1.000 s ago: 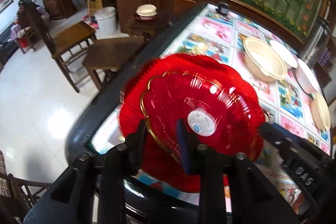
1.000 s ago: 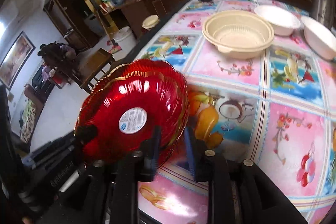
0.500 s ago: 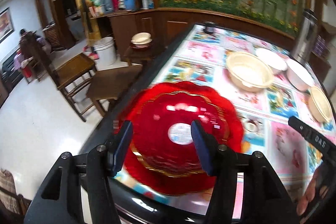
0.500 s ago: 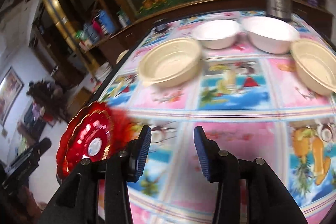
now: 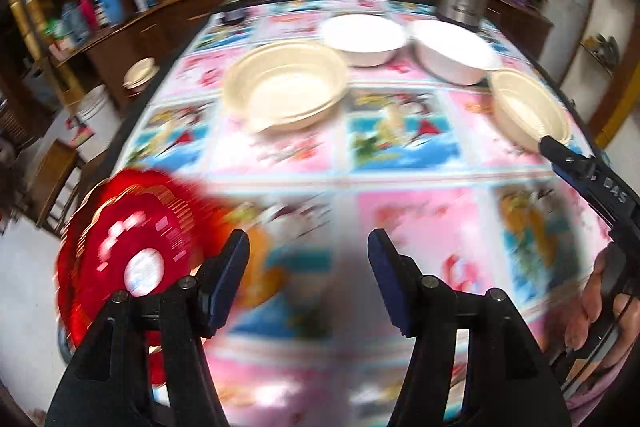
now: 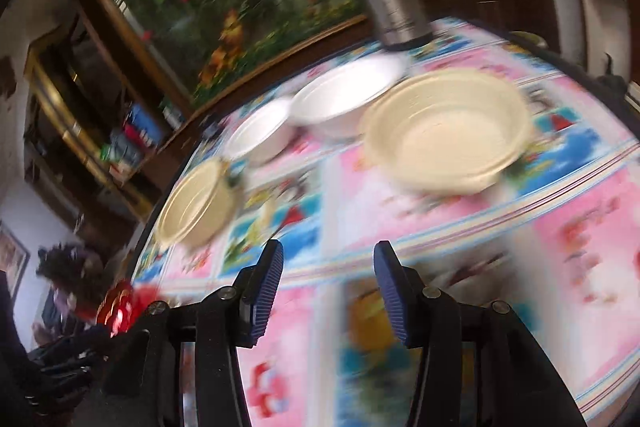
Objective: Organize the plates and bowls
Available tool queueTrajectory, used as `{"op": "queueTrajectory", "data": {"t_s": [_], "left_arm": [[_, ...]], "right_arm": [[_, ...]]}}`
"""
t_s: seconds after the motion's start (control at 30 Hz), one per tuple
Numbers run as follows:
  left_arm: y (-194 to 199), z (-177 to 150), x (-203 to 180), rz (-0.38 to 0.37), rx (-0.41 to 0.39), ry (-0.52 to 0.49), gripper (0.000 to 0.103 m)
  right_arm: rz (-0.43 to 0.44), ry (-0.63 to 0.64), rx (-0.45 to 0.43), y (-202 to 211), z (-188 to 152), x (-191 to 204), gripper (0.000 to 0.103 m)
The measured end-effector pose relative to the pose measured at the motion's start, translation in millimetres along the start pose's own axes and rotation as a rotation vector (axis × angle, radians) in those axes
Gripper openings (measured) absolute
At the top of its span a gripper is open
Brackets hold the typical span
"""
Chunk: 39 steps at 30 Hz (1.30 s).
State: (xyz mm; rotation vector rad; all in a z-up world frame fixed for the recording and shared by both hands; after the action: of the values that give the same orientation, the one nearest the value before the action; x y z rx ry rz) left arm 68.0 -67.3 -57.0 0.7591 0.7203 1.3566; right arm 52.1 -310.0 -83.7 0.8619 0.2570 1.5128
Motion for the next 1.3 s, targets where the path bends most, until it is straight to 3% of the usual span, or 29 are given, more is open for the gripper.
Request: {"op": "queueTrajectory", "data": {"t_s": [0.13,0.27,0.43,0.53,0.63,0.87,1.03,1.17,1.3], "left_arm": [[-10.1,22.8,-40.3,-0.022,0.0,-0.025,0.063],[-11.3,37.3,-78.4,-0.054,-0.024,-0.053,0.071],[3.1,39.0,-112.0,-0.076,-0.127,-0.103,0.077],[16.4,35.0,-123.8,-0.058,-0.235,-0.135,0.078],[23.8,35.7,-129.0,-0.065,-0.303,-0.141,0.081],[28.3,53.6,-140.2,-0.139,-0.391,-0.08,0.083],[16.7,65.0,-147.6,-0.165,-0.373,-0.053,0.083],[5.1,69.3,-148.2,-0.177,-0.35,-0.037,0.083],[-12.1,69.0,-145.9,-0.238,-0.299,0.0,0.087]], "right_arm": [[-0.042,-0.062,-0.069,21.8,22.8,-45.4,0.065],[-0.073,-0.151,-0.125,35.1,43.7,-91.8,0.08],[-0.046,-0.239,-0.175,32.2,56.1,-127.0,0.083],[-0.034,-0.243,-0.213,27.4,51.4,-133.2,0.087],[-0.015,-0.241,-0.18,18.8,50.7,-134.0,0.087],[-0.095,-0.193,-0.255,28.2,50.2,-129.2,0.088],[-0.171,-0.185,-0.293,31.5,52.2,-132.0,0.095],[-0.175,-0.2,-0.287,29.8,53.3,-136.3,0.095],[-0.181,-0.218,-0.294,30.8,52.6,-141.0,0.095]]}}
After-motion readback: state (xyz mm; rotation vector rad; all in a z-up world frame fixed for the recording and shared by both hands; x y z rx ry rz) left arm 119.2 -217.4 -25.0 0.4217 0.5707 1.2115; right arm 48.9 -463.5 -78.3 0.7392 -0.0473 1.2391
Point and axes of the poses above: each gripper's, at about its wrist camera, not at the fingertips, and y roughly against the way its jaws point, x to its left, z to its top, the point moved 1 cm from there along -y, roughly the way its jaws point, and after that the axes turned 8 degrees about y, right-handed, at the moved point
